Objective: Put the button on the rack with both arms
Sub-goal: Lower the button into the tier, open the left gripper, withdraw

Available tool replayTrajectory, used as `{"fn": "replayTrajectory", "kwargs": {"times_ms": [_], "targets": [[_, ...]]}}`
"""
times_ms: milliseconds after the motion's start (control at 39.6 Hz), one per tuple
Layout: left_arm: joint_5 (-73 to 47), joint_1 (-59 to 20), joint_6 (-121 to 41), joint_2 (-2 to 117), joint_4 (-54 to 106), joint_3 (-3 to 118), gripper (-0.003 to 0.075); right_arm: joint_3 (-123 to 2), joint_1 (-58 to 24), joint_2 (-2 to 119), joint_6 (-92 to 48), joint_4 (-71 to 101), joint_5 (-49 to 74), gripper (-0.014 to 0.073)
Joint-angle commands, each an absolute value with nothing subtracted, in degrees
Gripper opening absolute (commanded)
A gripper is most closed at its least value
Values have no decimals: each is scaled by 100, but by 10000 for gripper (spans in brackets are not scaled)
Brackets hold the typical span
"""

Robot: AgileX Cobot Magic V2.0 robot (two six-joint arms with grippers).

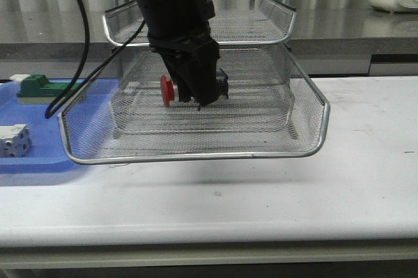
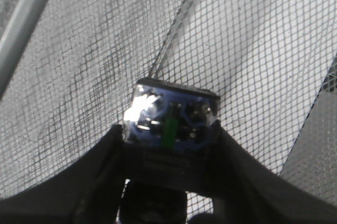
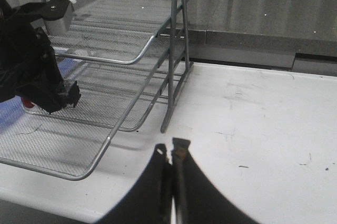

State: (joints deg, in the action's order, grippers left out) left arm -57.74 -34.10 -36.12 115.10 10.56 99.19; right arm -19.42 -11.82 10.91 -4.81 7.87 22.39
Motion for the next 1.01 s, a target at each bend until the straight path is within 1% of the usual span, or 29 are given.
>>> {"fn": "replayTrajectory", "kwargs": {"times_ms": [0, 202, 253, 354, 429, 632, 657, 707, 758, 859, 909, 985], "targets": [[-5570, -3456, -3559, 11193, 1138, 10069, 237, -2083, -1196, 1153, -474, 811, 1760, -60], [-5570, -3456, -3559, 11193, 1129, 10078, 458, -2083, -1196, 1153, -474, 811, 1760, -60], [-5570, -3456, -3559, 11193, 1129, 10078, 487, -2083, -1196, 1153, -474, 811, 1760, -60], [-5570, -3456, -3559, 11177, 1129, 10078, 497, -2083, -1196, 1153, -474, 811, 1760, -60], [-5820, -3456, -3559, 11144, 1126, 10152, 497, -2083, -1196, 1153, -474, 811, 1760, -60], [-7240, -3456, -3549, 11134, 1126, 10888, 491, -2083, -1196, 1153, -474, 811, 1760, -60], [-7424, -3456, -3516, 11134, 1126, 10998, 484, -2083, -1196, 1153, -474, 811, 1760, -60], [-7402, -3456, -3390, 11090, 1116, 11120, 459, -2083, -1196, 1153, -474, 811, 1760, -60], [-7402, -3456, -3380, 11049, 1116, 11207, 420, -2083, -1196, 1153, -474, 811, 1760, -60], [-7402, -3456, -3245, 10949, 1104, 11297, 298, -2083, -1196, 1153, -474, 811, 1760, -60], [-7402, -3456, -3124, 10860, 1092, 11297, 217, -2083, -1196, 1153, -474, 811, 1760, -60], [-7402, -3456, -2917, 10700, 916, 11297, 121, -2083, -1196, 1153, -474, 811, 1760, -60]]}}
